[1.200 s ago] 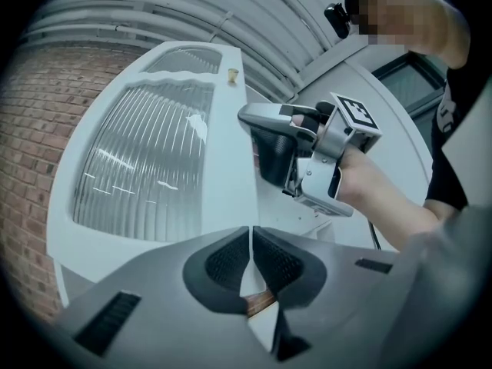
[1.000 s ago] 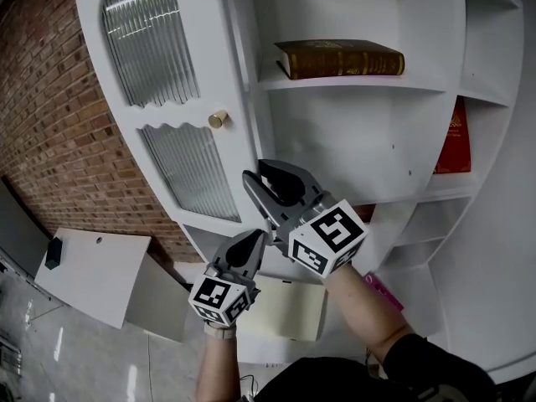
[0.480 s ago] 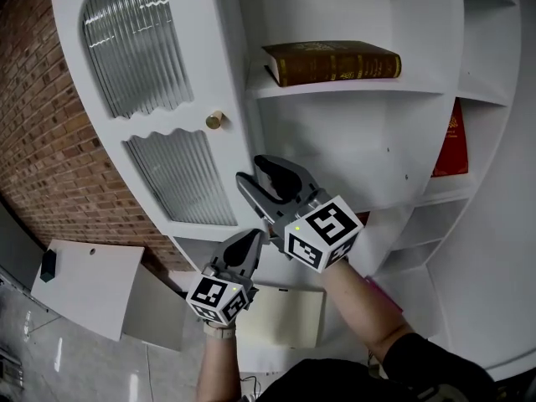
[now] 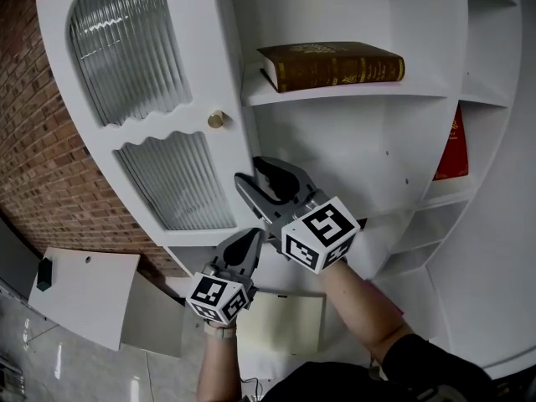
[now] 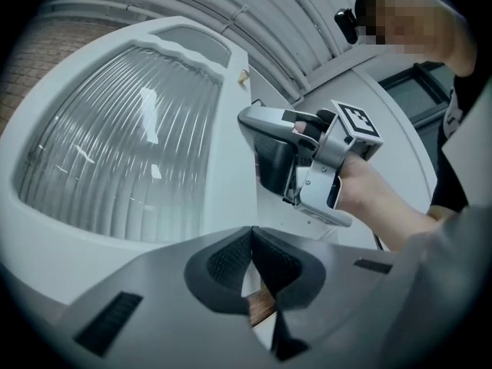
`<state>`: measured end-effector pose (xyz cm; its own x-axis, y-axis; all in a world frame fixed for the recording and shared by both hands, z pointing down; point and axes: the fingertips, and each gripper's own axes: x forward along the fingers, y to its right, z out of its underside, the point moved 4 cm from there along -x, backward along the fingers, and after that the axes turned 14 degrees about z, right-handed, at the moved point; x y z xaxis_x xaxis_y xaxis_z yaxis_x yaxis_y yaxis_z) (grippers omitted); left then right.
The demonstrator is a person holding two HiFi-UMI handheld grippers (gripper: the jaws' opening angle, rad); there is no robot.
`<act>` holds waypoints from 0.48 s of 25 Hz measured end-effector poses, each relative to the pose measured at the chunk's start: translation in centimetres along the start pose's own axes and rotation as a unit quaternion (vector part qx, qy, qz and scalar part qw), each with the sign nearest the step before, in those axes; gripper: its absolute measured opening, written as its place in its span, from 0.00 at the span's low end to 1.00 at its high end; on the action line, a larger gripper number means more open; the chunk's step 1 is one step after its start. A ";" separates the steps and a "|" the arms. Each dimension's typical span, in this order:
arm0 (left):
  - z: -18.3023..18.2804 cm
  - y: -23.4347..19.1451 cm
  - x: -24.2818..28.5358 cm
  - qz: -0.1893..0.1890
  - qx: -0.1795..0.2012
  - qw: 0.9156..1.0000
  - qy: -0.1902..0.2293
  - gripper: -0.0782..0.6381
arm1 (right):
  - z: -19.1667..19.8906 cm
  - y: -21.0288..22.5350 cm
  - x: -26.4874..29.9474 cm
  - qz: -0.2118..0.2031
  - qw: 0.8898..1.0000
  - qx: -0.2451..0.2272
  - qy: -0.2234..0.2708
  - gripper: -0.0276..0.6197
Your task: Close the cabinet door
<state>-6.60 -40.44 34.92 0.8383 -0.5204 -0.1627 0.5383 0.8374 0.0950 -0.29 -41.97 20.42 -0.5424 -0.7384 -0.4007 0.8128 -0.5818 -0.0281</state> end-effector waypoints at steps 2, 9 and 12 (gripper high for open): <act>0.1 -0.3 0.2 0.005 -0.003 1.000 0.003 0.12 | 0.1 -0.1 0.0 0.010 1.000 -0.024 0.006 0.30; 0.1 -0.8 0.4 0.020 -0.012 1.000 0.010 0.12 | 0.2 -0.3 0.0 0.030 0.997 -0.065 0.010 0.27; 0.1 -1.0 0.5 0.024 -0.018 0.999 0.014 0.12 | 0.1 -0.1 -0.2 0.047 0.995 -0.082 0.014 0.27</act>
<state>-6.76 -41.58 34.80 0.8599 -0.4754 -0.1860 0.4940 0.8667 0.0686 -0.25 -41.80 20.59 -0.4585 -0.7751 -0.4347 0.8844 -0.4459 -0.1378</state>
